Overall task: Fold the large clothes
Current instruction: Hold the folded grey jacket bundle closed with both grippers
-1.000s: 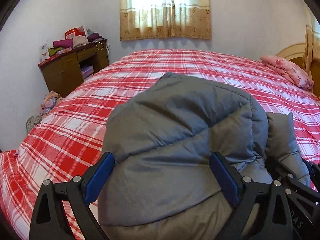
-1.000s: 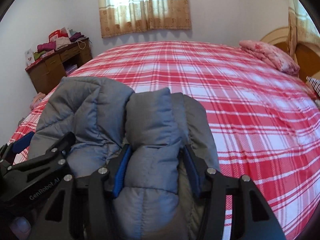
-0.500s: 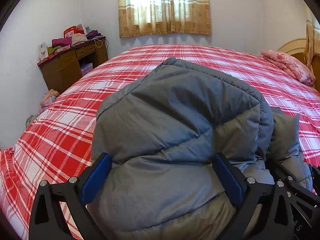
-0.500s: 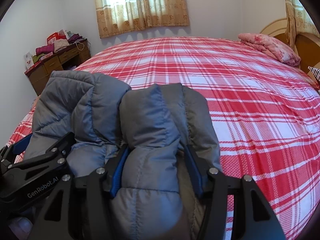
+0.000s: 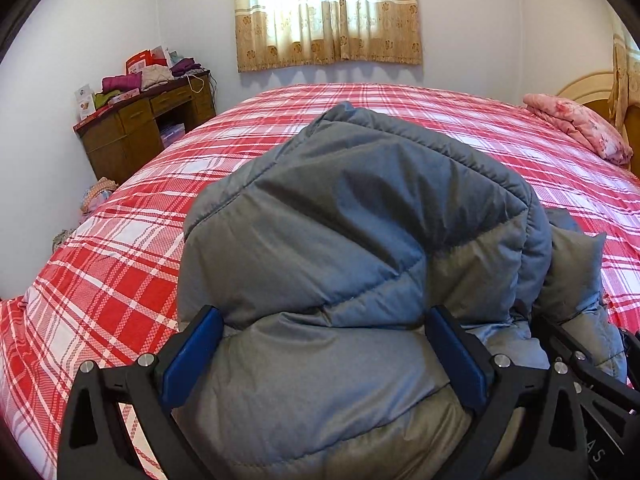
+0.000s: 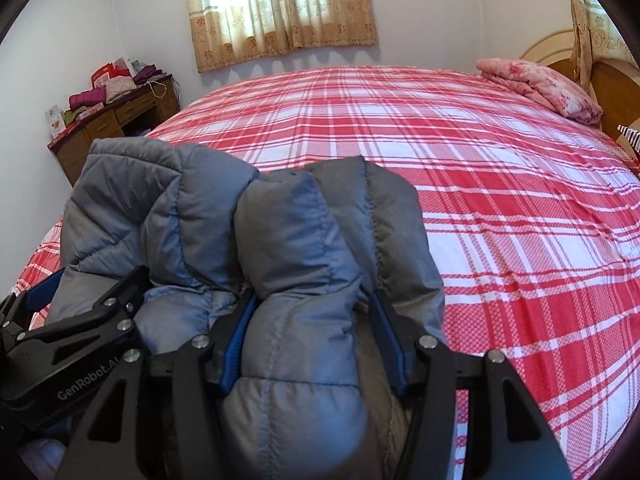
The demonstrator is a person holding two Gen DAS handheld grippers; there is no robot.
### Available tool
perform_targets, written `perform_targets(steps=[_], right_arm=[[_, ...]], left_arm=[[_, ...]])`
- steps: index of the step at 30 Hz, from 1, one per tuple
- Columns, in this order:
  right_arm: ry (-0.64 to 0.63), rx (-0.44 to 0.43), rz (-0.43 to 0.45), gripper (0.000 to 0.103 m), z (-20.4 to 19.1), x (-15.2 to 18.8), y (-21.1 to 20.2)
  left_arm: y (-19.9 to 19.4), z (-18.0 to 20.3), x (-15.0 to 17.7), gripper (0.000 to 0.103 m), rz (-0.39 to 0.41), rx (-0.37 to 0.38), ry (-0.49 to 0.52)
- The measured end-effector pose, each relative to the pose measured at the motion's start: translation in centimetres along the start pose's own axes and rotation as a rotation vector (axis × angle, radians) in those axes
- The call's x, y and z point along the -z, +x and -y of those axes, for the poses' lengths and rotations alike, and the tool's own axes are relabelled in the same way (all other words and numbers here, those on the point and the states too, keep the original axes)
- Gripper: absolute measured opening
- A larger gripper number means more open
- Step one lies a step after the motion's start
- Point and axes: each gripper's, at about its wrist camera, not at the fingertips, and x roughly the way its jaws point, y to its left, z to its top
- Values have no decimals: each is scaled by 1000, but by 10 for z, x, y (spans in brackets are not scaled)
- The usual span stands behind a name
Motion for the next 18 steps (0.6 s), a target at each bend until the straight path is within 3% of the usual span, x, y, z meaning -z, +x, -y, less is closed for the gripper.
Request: perform_targets(steps=[18], right_arm=[[11,-2,-21,59,1,3,5]], left_arm=[[8,0,2,102,-24,-2,13]])
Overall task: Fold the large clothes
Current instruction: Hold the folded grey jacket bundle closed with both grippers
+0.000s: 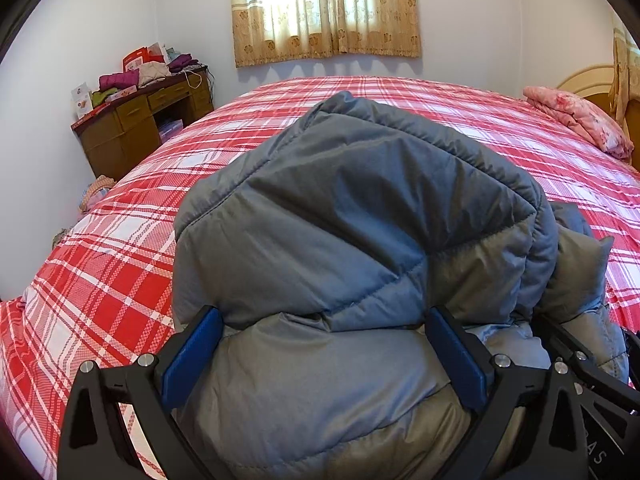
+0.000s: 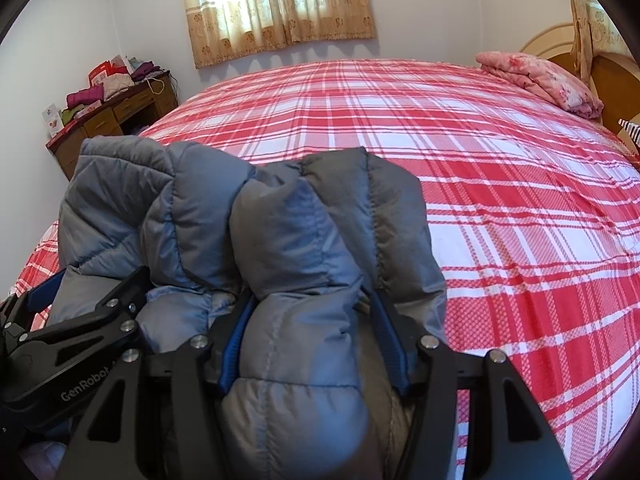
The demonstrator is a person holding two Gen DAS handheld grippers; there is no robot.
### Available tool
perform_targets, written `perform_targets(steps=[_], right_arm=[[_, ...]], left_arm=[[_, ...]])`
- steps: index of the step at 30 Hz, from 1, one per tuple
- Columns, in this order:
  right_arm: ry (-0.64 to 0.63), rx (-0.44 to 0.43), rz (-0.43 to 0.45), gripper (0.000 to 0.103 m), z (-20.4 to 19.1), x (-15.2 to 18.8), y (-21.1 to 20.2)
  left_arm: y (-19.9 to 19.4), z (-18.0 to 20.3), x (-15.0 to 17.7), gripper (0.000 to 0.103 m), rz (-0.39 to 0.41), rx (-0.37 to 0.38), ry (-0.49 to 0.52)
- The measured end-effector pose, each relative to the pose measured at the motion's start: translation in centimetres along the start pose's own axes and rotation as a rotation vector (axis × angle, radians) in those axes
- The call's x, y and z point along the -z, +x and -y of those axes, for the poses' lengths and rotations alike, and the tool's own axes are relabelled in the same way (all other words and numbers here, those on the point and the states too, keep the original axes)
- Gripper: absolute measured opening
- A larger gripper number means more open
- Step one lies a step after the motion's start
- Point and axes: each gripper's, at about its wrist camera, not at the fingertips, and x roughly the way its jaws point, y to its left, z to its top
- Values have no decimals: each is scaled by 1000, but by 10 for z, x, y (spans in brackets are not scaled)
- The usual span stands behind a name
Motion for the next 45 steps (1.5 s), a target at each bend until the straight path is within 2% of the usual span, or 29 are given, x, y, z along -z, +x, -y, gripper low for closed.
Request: perform_targets(steps=[45], right_arm=[[14,1,-29,60,-1,1,6]], left_arm=[[13,-3,1,102,-57,6,16]])
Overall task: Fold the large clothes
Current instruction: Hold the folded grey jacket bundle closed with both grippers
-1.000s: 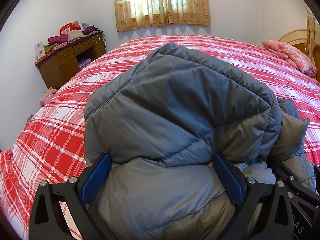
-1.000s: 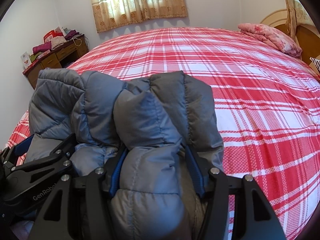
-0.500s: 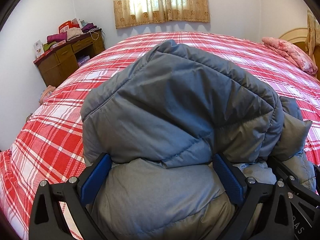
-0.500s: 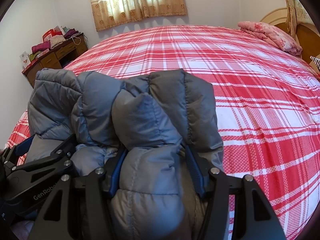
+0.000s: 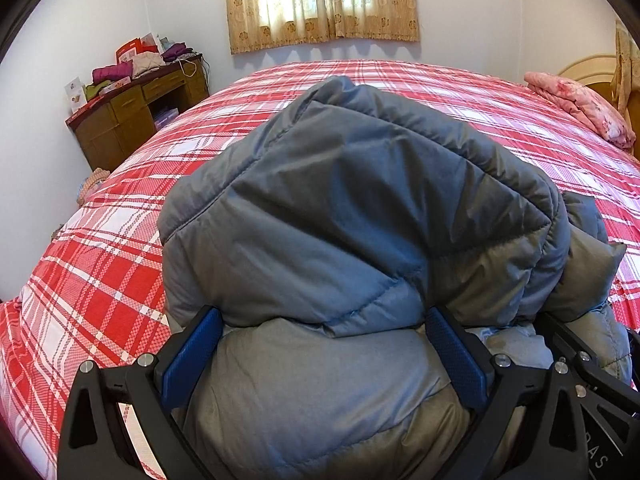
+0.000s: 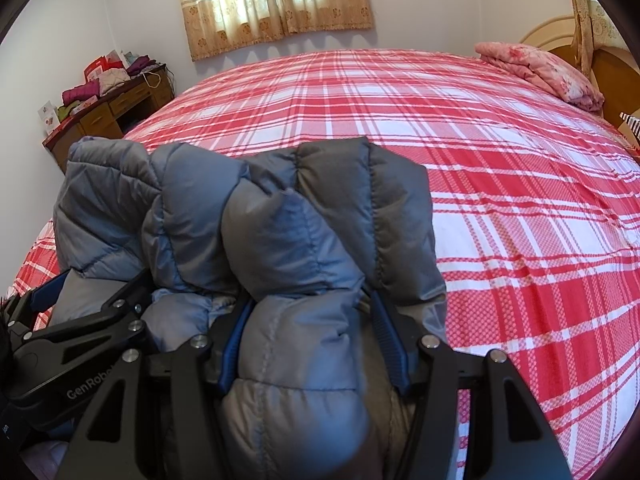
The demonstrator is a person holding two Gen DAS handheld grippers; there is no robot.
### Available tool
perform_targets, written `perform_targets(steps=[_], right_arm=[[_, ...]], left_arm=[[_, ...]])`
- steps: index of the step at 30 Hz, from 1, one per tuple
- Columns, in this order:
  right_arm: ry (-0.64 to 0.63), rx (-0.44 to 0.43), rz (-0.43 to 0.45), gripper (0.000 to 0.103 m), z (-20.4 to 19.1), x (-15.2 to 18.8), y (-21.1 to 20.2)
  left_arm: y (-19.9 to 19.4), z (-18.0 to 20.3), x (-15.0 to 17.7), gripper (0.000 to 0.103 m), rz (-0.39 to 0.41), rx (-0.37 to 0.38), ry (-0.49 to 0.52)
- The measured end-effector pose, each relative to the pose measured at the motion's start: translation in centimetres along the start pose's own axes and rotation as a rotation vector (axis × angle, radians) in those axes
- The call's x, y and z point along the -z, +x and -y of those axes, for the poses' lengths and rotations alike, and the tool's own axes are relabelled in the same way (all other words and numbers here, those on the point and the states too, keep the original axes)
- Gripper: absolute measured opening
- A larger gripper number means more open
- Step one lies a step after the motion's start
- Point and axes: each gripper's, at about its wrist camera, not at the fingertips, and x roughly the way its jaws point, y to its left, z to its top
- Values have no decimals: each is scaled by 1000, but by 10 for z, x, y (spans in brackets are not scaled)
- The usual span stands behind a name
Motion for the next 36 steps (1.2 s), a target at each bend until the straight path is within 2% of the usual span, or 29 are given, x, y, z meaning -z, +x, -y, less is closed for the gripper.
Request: perform_targets(steps=[36], right_arm=[[2,4,-1,60,0,2,2]], left_arm=[[5,-2,1,102,-14,-6,7]])
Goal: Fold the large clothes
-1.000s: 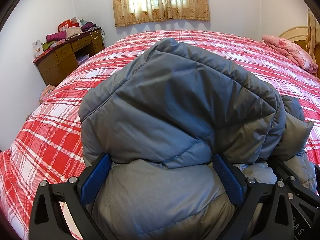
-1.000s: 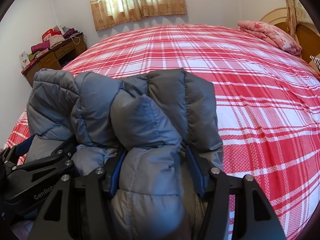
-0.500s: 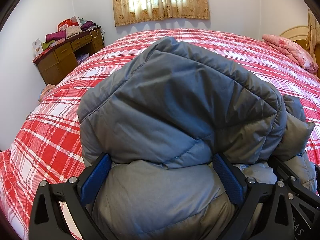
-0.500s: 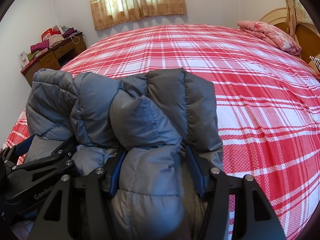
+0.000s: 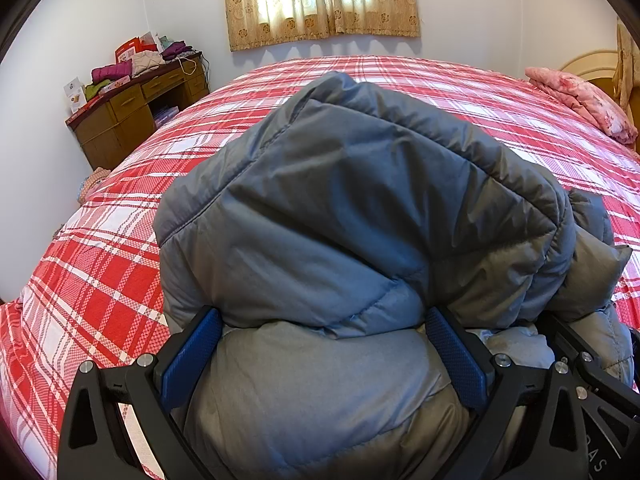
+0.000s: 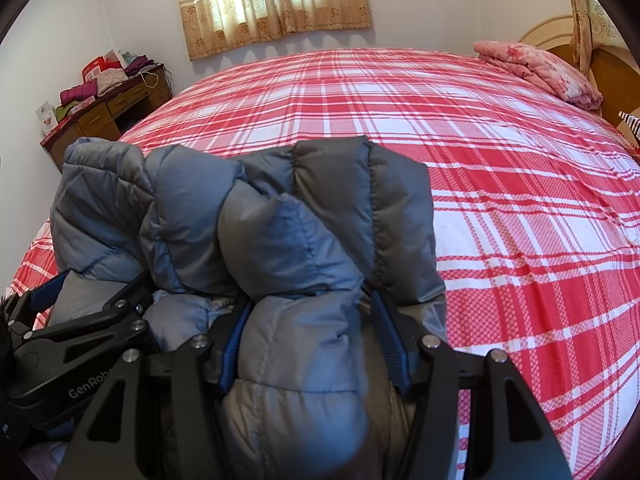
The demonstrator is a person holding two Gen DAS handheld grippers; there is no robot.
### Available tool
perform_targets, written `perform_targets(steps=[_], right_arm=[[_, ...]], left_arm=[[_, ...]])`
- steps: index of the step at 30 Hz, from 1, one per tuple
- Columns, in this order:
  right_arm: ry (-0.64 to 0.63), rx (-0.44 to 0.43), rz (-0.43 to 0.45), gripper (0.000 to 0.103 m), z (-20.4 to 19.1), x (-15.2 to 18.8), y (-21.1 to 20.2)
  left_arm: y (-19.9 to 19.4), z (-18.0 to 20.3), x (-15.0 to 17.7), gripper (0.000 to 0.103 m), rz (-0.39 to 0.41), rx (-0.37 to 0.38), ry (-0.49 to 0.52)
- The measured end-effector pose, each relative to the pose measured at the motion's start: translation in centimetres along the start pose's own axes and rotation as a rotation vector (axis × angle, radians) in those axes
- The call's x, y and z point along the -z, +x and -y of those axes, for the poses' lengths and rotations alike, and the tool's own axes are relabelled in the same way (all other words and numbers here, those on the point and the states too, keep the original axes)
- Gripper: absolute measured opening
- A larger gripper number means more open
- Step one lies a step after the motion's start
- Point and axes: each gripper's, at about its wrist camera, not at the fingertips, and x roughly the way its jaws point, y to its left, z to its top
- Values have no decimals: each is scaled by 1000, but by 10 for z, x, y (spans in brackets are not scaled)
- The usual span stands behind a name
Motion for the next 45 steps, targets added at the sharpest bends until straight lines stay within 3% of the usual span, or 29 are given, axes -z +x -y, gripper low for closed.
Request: perform_targets(steps=[8,11,13,15,17,19,21,26,30,32,33,34,35,38,45], right_arm=[[-14,-20,-19,62,1,-2,-2],[-17,-78,-12,72,15,-3,-21],[32,-77,43,85,31,1,-38],[63,-68,84,88,48,5,-51],[69,-87,62,89,57,9,-48],[78,-121,33,89,62,12,-41],[91,-149,4,89,63,15,-35],[107,-241,-29,85,58,23,-27],[61,-307,-50,70,48,27,-26],[54,-341,-59,63,44,27,-25],[55,-355,-60,55,44,28,-25],[64,-393,-61,41,45,28,-26],[79,-433,-54,36,45,30,-29],[62,-445,-15,27,42,36,-42],[81,-493,39,23,34,50,-75]], left_arm=[[-5,-4,-5,102,-36,25,9],[-38,-27,-1,102,4,115,37],[-65,-57,10,102,69,134,44],[-73,-81,18,102,83,130,35],[-69,-106,30,102,57,155,-14],[-54,-121,41,102,-11,274,-94],[-46,-125,48,102,-26,357,-155],[-38,-103,55,102,-21,442,-104],[-37,-93,55,100,-15,496,-53],[-41,-87,56,85,0,515,-25],[-46,-83,56,81,13,507,-1],[-52,-80,56,70,27,496,23],[-53,-75,54,59,35,483,37],[-70,-73,51,34,66,451,77],[-110,-72,50,25,120,381,123]])
